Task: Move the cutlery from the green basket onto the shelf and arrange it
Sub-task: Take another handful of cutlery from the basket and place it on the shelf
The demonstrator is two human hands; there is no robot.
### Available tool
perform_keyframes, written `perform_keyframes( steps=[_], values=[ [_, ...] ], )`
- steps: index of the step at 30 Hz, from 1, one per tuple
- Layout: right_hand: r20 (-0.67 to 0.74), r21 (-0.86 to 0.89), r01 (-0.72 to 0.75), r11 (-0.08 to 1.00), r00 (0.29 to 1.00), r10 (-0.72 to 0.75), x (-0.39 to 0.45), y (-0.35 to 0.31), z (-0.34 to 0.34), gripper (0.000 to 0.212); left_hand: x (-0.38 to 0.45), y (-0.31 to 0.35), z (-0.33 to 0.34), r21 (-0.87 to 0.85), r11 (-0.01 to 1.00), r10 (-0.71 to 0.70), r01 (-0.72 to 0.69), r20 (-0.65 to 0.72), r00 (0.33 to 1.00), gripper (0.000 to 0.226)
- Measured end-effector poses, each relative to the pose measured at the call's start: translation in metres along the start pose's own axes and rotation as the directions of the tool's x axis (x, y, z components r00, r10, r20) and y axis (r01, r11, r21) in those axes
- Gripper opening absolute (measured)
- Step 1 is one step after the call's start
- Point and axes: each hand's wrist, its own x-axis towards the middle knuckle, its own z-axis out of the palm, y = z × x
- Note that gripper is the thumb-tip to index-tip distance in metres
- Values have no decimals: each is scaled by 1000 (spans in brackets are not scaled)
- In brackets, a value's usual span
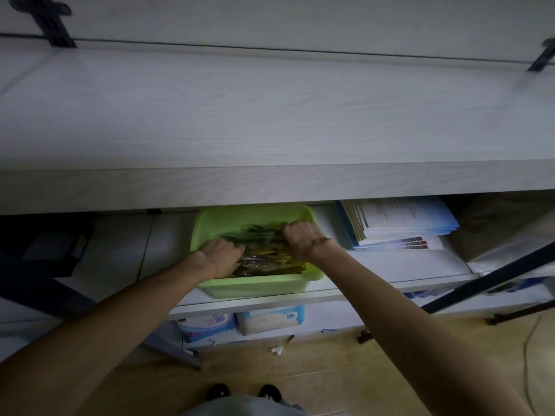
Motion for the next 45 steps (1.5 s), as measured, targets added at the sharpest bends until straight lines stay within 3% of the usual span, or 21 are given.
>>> perform_keyframes(
  steps=[11, 18, 23, 28, 35, 45],
  values=[
    [23, 23, 24, 999, 999, -25, -7, 11, -23, 32, -29, -16, -27, 140, 989, 62, -42, -142, 988, 26],
    [102, 98, -6, 995, 995, -4, -19, 38, -24, 32, -45, -15, -39, 119, 992, 69, -50, -160, 985, 23],
    [90, 148, -39, 988, 996, 26, -39, 58, -29, 41, -58, -16, -53, 114, 993, 27, -9, -163, 986, 23],
    [43, 288, -59, 956, 998, 49, -63, 67, -31, 31, -69, -19, -58, 71, 996, -36, 49, -167, 985, 24],
    [-8, 328, -156, 932, 986, 168, -101, 65, -31, 29, -91, -19, -53, 25, 993, -107, 115, -217, 970, 30],
    [-43, 485, -334, 808, 914, 404, -156, 36, -14, 32, -144, 5, -42, -116, 982, -174, 148, -271, 947, 26]
  ],
)
